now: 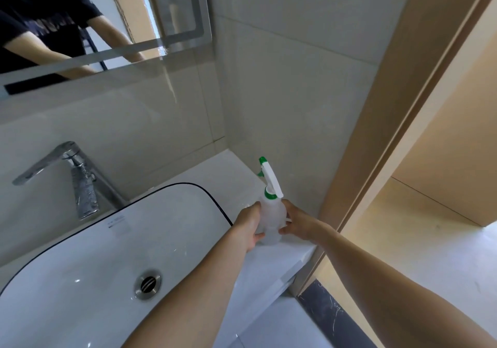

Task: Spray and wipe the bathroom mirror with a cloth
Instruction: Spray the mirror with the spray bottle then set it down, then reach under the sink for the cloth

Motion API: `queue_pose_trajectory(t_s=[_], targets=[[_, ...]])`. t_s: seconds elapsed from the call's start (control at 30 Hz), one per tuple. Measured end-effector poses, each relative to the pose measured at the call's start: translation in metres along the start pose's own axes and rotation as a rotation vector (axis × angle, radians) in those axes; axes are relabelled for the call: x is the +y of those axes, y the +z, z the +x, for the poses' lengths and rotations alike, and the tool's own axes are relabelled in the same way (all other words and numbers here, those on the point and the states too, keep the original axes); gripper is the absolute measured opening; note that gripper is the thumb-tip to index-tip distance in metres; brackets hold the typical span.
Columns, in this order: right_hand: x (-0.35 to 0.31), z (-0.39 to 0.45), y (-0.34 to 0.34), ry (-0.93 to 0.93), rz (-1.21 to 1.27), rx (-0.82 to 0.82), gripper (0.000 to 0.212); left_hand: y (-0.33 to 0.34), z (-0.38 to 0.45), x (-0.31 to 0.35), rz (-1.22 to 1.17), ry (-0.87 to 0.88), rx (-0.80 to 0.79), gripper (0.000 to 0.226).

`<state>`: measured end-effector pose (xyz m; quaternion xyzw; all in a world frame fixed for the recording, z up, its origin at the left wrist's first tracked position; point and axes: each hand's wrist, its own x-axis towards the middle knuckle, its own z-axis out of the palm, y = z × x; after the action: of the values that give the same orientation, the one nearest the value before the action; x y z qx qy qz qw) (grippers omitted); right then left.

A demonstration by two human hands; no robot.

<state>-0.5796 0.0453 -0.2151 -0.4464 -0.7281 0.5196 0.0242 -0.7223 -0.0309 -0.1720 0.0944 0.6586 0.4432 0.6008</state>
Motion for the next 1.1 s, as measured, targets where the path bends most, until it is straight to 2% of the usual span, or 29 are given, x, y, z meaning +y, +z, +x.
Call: queue_pose_trajectory(t_s=[0.17,0.27,0.33,0.4,0.47,0.57,0.67,0.77,0.9,1.0,1.1], targets=[[0.001,0.002,-0.005,-0.039,0.073,0.015,0.079,0.000,-0.005,0.004,0.009,-0.006,0.018,0.035],[-0.004,0.005,-0.013,-0.137,0.204,0.091,0.085,-0.005,-0.015,0.007,0.014,-0.002,0.060,0.028],[-0.023,0.002,-0.023,-0.147,0.307,0.176,0.081,-0.015,-0.022,0.017,0.034,0.057,0.123,0.024],[-0.048,-0.006,-0.036,-0.168,0.363,0.273,0.080,-0.026,-0.033,0.034,0.062,0.180,0.220,0.023],[-0.075,-0.015,-0.050,-0.184,0.374,0.314,0.082,-0.039,-0.044,0.058,0.025,0.308,0.300,0.037],[-0.120,-0.033,-0.064,-0.302,0.349,0.342,0.063,-0.055,-0.073,0.100,0.116,0.554,0.404,0.052],[-0.157,-0.060,-0.065,-0.432,0.287,0.385,0.047,-0.063,-0.113,0.136,0.234,0.817,0.469,0.048],[-0.181,-0.097,-0.066,-0.512,0.205,0.466,0.045,-0.059,-0.149,0.158,0.280,0.999,0.419,0.048],[-0.193,-0.177,-0.057,-0.582,0.061,0.618,0.043,-0.040,-0.199,0.149,0.322,1.176,0.178,0.047],[-0.170,-0.243,-0.036,-0.545,0.083,0.792,0.040,-0.027,-0.226,0.115,0.411,1.212,-0.001,0.045],[-0.127,-0.303,-0.006,-0.425,0.134,0.956,0.041,-0.011,-0.241,0.072,0.470,1.187,-0.153,0.045]])
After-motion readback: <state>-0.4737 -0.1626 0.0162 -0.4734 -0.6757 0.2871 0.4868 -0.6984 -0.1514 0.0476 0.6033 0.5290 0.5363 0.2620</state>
